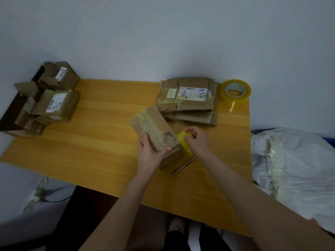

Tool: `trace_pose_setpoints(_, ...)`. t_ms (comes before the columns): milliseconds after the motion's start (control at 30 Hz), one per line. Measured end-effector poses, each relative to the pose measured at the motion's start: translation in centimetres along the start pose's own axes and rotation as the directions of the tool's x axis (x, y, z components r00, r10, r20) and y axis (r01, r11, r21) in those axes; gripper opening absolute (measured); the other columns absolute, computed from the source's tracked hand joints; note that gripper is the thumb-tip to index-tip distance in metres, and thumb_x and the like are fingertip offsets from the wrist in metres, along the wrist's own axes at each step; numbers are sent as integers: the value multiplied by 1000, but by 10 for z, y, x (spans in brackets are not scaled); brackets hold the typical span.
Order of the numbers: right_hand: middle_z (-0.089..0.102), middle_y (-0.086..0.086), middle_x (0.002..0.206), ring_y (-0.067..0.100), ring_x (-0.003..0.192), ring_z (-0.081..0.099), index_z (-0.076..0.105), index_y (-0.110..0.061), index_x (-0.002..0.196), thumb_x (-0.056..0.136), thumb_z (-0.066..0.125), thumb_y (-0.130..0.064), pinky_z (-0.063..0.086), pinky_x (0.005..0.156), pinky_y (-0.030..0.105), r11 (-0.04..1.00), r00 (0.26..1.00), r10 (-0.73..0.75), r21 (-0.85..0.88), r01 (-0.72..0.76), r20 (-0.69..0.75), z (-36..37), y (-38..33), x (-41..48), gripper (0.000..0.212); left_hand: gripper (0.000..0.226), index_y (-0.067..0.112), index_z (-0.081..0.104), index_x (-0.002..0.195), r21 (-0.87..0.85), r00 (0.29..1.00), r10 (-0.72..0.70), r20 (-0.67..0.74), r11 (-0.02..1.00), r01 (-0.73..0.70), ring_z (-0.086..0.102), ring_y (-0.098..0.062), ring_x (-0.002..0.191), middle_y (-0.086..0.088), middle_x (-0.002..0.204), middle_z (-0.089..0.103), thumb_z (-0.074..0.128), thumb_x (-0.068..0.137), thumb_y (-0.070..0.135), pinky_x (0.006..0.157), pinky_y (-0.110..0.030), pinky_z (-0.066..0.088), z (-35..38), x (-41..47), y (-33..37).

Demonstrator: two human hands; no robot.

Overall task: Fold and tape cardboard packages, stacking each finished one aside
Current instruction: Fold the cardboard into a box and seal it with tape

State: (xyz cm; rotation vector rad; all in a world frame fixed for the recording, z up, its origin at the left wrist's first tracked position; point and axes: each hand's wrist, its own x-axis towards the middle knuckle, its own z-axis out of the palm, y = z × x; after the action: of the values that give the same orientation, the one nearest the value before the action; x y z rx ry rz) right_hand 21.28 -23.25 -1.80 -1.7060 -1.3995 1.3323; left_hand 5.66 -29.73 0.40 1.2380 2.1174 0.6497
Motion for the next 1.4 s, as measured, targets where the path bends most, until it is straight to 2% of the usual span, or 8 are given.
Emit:
trace_pose_setpoints(367,56,-3,102,13,100,49,59,-18,97,90,59,-8,39,79,26,974,970,157,190,-121,-185,16,11,-42,12,98,28,8,152,271,904,260,339,893,-359,33,-25,135,-10,150,20,74,81,26,107,-38,38,-31,9,-28)
trace_pose_setpoints(567,59,-1,91,3,66,44,53,-29,82,89,59,-7,36,58,20,955,902,183,287,-70,-391,12,16,-57,23,93,27,13,152,191,806,332,490,861,-471,27,-29,139,-14,153,15,73,82,25,113,-42,32,-23,16,-24)
trace_pose_setpoints(700,58,1,99,14,81,48,55,-20,95,91,57,-9,40,65,27,958,882,203,270,-90,-425,1,14,-59,12,88,25,15,152,204,782,368,503,829,-522,20,-30,143,-12,158,4,71,84,25,115,-41,27,-17,23,-14)
trace_pose_setpoints(833,59,1,109,15,97,50,56,-18,98,91,57,-9,45,76,32,966,866,194,241,-88,-461,-11,18,-64,11,87,25,11,152,455,697,536,476,529,-717,-3,-29,147,-7,159,-14,63,86,45,118,-43,13,-12,21,-3)
trace_pose_setpoints(933,59,-3,105,14,100,51,57,-20,97,92,58,-12,45,78,32,979,866,160,191,-77,-474,-18,22,-72,9,76,32,6,152,418,579,614,536,403,-814,-4,-28,147,-3,161,-3,50,92,50,118,-41,3,-2,16,-1)
trace_pose_setpoints(1100,60,-10,92,14,92,54,60,-25,91,91,62,-21,43,75,29,989,866,94,147,-25,-491,-26,25,-84,4,63,31,13,151,441,598,628,497,411,-798,8,-29,147,1,160,8,45,97,39,118,-36,8,15,9,-1)
trace_pose_setpoints(1267,53,-16,83,11,91,49,61,-18,95,92,60,-15,37,74,24,984,907,10,164,65,-420,-34,17,-101,4,82,36,2,151,475,617,569,544,397,-785,2,-23,148,5,161,0,58,92,27,118,-35,12,7,11,-1)
trace_pose_setpoints(1400,57,-13,88,11,99,51,63,-15,99,91,61,-15,39,68,16,988,920,-80,89,123,-384,-46,4,-114,8,92,27,12,152,240,678,535,504,667,-705,17,-20,144,1,160,5,70,82,39,112,-40,31,-11,8,20)
